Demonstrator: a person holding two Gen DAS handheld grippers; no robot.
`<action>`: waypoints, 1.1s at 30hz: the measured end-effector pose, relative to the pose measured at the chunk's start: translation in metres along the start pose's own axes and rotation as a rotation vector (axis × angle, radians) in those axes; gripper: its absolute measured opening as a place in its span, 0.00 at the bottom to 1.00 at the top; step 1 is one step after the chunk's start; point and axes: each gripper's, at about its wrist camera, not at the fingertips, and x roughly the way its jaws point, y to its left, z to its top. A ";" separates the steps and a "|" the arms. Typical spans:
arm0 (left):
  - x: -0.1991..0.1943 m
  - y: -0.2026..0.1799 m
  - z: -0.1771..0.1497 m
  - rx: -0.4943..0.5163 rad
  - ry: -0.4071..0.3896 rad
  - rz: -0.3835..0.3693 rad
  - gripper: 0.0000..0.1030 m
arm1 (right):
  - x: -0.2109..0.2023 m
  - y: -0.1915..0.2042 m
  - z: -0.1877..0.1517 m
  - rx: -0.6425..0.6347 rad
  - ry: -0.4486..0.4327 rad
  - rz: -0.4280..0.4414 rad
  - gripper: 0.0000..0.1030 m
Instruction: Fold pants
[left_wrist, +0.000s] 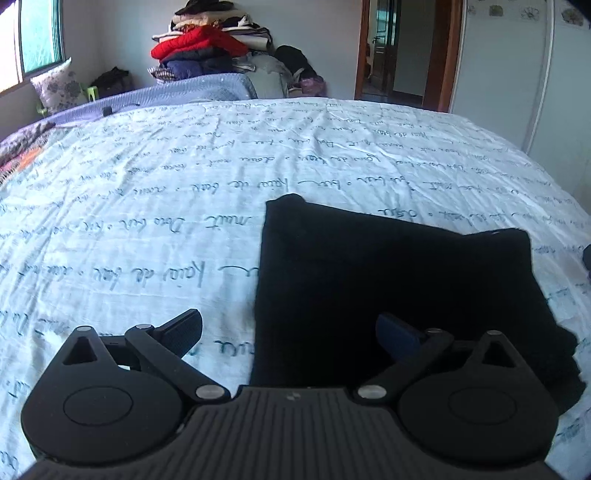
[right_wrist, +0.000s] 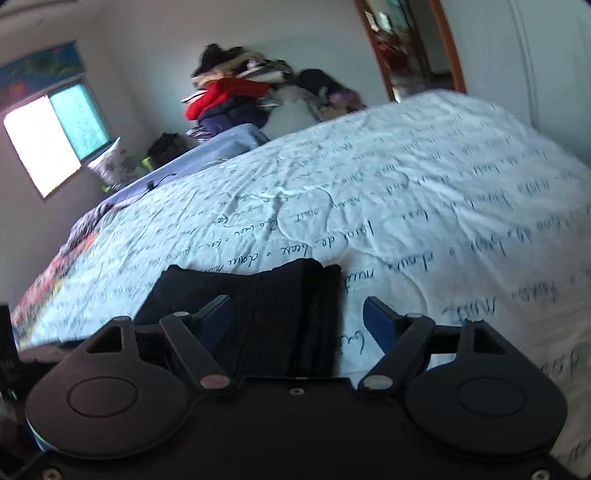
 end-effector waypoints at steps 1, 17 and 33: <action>0.000 -0.003 0.001 -0.002 0.001 -0.003 0.99 | 0.001 0.005 -0.001 0.010 0.008 0.011 0.77; -0.003 -0.042 0.005 0.088 0.007 0.053 0.99 | 0.022 0.080 -0.023 -0.194 0.000 -0.075 0.77; -0.005 -0.050 0.004 0.097 0.017 0.062 0.99 | 0.025 0.078 -0.032 -0.179 0.046 -0.067 0.77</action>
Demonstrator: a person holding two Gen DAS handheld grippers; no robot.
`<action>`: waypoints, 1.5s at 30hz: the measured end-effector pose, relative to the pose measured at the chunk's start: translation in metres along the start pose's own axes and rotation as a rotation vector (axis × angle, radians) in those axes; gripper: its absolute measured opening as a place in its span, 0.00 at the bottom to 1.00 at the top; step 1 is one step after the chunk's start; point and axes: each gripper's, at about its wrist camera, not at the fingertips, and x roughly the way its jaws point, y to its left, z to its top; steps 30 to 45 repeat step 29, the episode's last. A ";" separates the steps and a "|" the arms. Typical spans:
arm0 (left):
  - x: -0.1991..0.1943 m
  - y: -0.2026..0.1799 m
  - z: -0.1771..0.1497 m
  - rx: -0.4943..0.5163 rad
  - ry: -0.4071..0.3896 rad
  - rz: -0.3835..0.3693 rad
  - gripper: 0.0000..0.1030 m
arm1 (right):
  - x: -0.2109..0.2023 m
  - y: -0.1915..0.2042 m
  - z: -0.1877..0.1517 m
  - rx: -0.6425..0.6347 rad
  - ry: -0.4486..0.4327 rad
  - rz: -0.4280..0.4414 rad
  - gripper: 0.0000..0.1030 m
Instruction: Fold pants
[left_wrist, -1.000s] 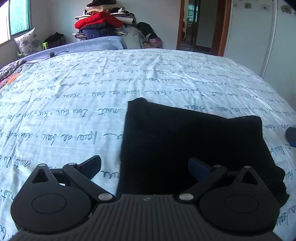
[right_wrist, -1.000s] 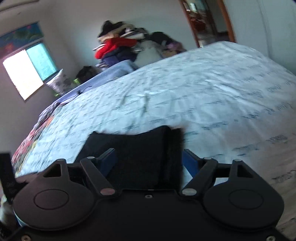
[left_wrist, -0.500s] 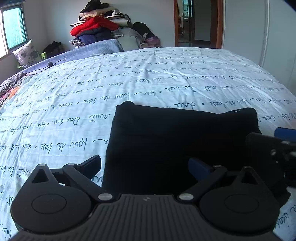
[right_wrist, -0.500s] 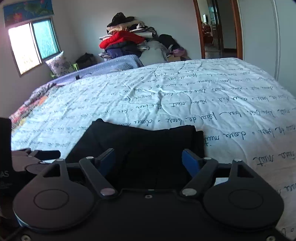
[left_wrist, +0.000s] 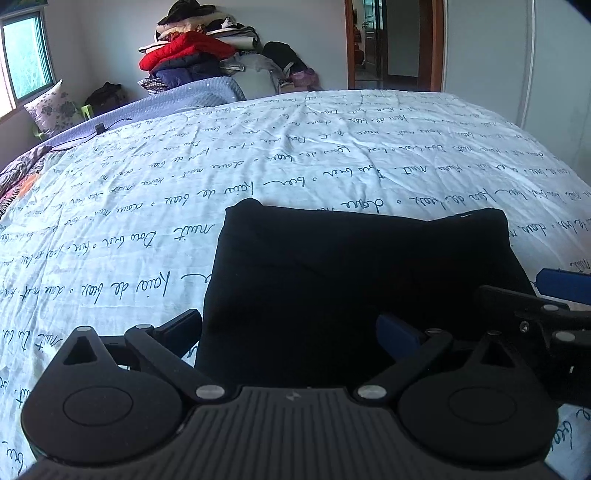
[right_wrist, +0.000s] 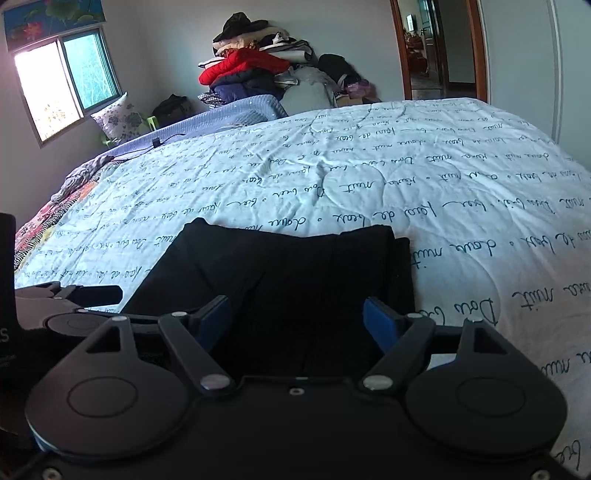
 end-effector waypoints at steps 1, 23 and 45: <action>0.000 0.000 0.000 -0.001 -0.001 0.001 0.99 | -0.001 0.001 0.000 -0.001 -0.002 -0.001 0.77; -0.016 -0.005 -0.007 0.064 -0.082 -0.046 0.99 | -0.012 -0.006 0.002 0.019 -0.026 -0.027 0.77; -0.017 -0.007 -0.007 0.069 -0.106 0.012 1.00 | -0.016 -0.009 -0.002 0.035 -0.015 -0.038 0.77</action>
